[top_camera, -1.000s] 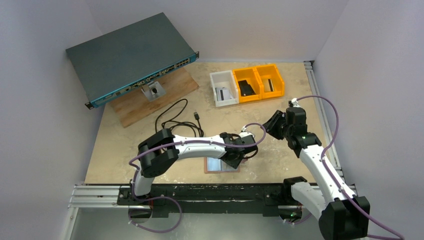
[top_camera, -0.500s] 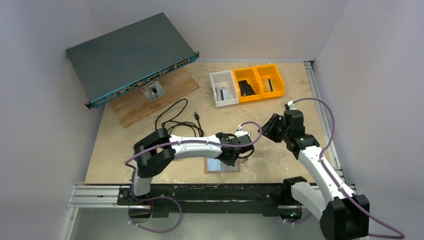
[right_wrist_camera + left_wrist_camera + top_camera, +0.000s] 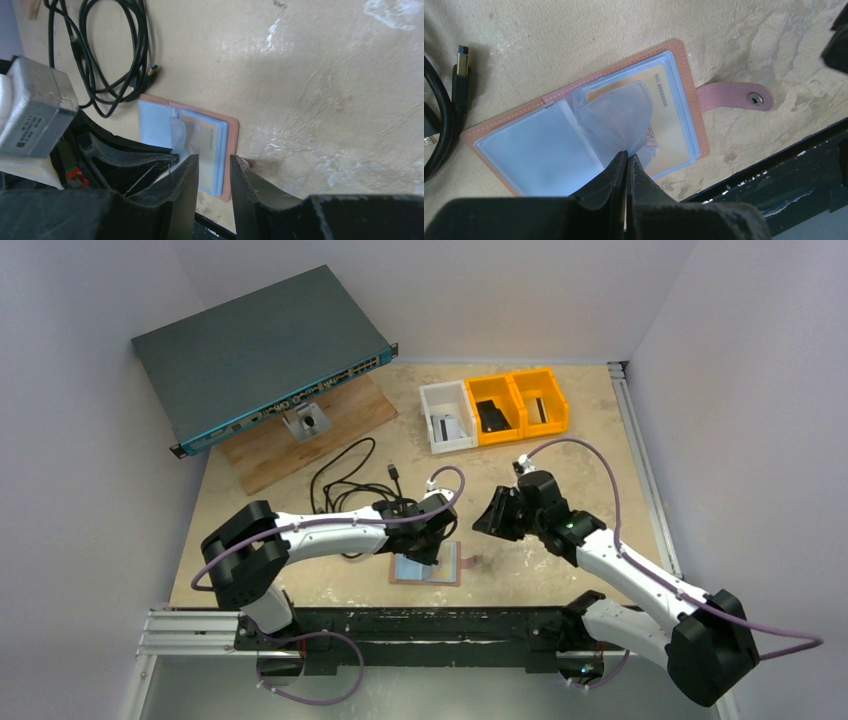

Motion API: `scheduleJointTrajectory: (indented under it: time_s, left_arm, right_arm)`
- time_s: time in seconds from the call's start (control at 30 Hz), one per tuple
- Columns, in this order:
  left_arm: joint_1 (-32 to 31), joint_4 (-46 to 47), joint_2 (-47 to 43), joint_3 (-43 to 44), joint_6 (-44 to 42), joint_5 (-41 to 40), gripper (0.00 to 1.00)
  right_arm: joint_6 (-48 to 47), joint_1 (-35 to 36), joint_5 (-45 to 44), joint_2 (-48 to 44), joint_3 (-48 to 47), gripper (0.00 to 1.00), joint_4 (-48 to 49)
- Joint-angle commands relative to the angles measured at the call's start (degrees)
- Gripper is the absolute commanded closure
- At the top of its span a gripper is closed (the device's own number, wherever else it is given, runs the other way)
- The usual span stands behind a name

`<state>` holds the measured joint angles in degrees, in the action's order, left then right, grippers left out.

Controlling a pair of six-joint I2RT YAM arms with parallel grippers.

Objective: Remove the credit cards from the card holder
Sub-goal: Remove the credit card from the card holder.

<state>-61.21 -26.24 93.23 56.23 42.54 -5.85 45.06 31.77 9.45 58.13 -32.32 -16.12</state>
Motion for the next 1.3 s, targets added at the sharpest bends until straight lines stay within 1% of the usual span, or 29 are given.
scheduleJointTrajectory:
  time_s: [0.0,0.2,0.33,0.47,0.5,0.6,0.63,0.73,0.9,1.0,1.1,1.27]
  left_arm:
    - [1.1,6.2,-3.6,-3.0,2.4,3.0,1.0]
    - [1.4,7.3,-5.9,-5.0,2.9,2.6,1.0]
    - [1.4,7.4,-7.0,-5.6,2.9,2.4,1.0]
    - [1.4,6.9,-8.3,-6.2,3.0,2.0,0.99]
    - [1.4,6.6,-8.7,-6.3,3.0,1.5,0.97]
    - [1.4,4.9,-10.3,-6.9,3.3,-0.1,0.8]
    - [1.4,4.0,-11.1,-7.1,3.6,-0.9,0.76]
    - [1.4,1.0,-14.2,-8.0,4.5,-4.0,0.68]
    - [1.5,-8.7,-20.7,-9.2,7.4,-11.1,0.64]
    - [1.5,-12.9,-23.5,-9.6,9.0,-13.3,0.64]
    - [1.5,-14.5,-25.6,-9.8,9.6,-13.2,0.64]
    - [1.6,-14.5,-27.3,-9.0,9.9,-11.2,0.64]
  right_arm:
    - [1.9,4.6,-1.9,3.8,-1.8,0.71,4.9]
    - [3.9,10.7,-3.3,12.3,-3.5,0.79,10.0]
    - [4.6,14.5,-4.5,18.2,-6.2,0.8,12.2]
    - [5.1,16.2,-4.2,22.6,-7.7,0.81,14.2]
    - [5.1,16.4,-3.9,23.4,-8.0,0.81,14.6]
    - [5.2,16.7,-3.4,24.5,-8.6,0.82,15.1]
    - [5.1,16.8,-3.2,24.6,-8.8,0.82,15.2]
    - [5.0,17.4,-2.4,24.8,-9.4,0.81,15.4]
    - [6.1,20.4,-2.2,25.0,-10.1,0.81,15.5]
    - [6.9,22.2,-2.4,25.7,-10.3,0.8,15.7]
    - [6.9,23.2,-2.1,28.2,-11.5,0.8,15.8]
    - [5.9,23.9,-0.7,32.7,-14.0,0.8,17.6]
